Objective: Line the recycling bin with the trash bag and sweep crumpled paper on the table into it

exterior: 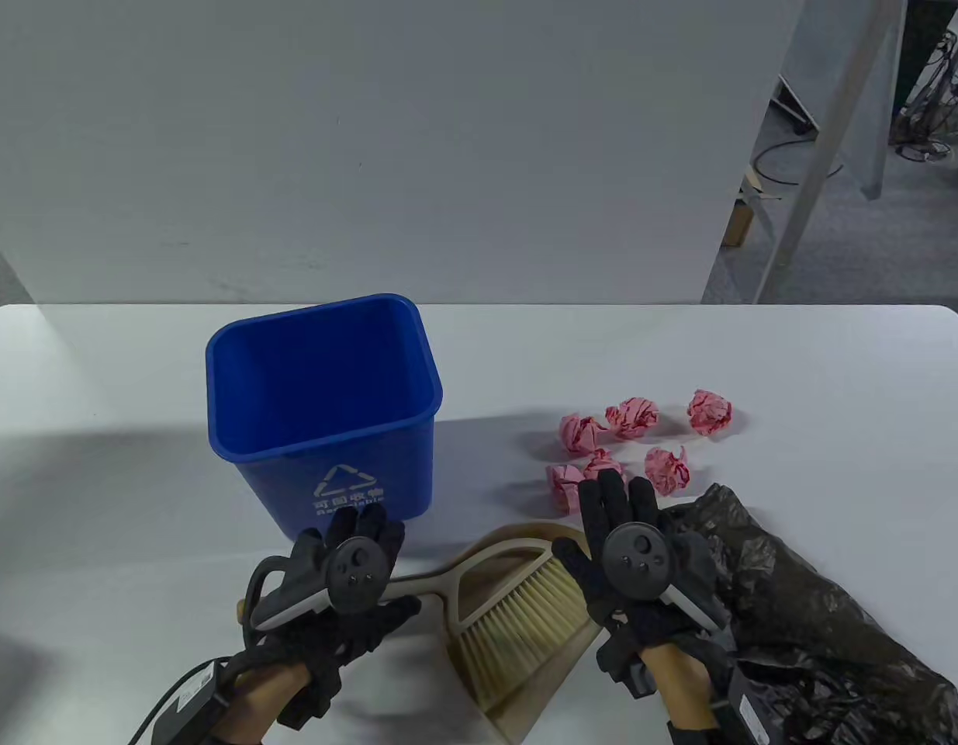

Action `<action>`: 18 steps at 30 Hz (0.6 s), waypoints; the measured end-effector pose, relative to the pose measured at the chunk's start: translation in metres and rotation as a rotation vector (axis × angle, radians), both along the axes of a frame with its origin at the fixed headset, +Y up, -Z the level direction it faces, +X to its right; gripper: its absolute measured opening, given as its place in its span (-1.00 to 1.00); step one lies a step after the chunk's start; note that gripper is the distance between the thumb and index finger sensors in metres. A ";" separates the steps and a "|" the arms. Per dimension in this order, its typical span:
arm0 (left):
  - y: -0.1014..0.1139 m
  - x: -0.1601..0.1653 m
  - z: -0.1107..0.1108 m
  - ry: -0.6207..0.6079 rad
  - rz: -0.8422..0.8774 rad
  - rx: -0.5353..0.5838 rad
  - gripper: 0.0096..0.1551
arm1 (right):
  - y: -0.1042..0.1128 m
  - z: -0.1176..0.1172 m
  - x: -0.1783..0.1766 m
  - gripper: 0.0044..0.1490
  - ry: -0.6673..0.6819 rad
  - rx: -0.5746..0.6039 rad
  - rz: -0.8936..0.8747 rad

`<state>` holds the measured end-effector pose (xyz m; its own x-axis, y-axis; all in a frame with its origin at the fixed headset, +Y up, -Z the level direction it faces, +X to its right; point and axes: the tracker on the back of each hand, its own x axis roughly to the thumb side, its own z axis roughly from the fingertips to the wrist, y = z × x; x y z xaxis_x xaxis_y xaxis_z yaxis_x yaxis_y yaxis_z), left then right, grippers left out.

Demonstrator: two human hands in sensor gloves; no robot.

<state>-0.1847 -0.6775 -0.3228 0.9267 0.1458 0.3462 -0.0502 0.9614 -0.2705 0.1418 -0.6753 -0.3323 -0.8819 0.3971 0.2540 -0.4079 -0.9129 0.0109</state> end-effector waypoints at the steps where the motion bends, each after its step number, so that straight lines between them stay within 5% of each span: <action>1: 0.000 0.000 0.000 0.001 0.000 -0.001 0.09 | 0.000 0.000 0.000 -0.02 0.002 -0.003 0.001; 18: 0.000 0.001 0.001 -0.007 -0.001 -0.010 0.09 | 0.010 0.001 0.034 0.02 -0.174 0.020 -0.071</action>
<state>-0.1833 -0.6777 -0.3220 0.9243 0.1485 0.3517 -0.0474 0.9588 -0.2801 0.1756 -0.6650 -0.3317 -0.8831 0.4565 0.1086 -0.4656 -0.8811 -0.0828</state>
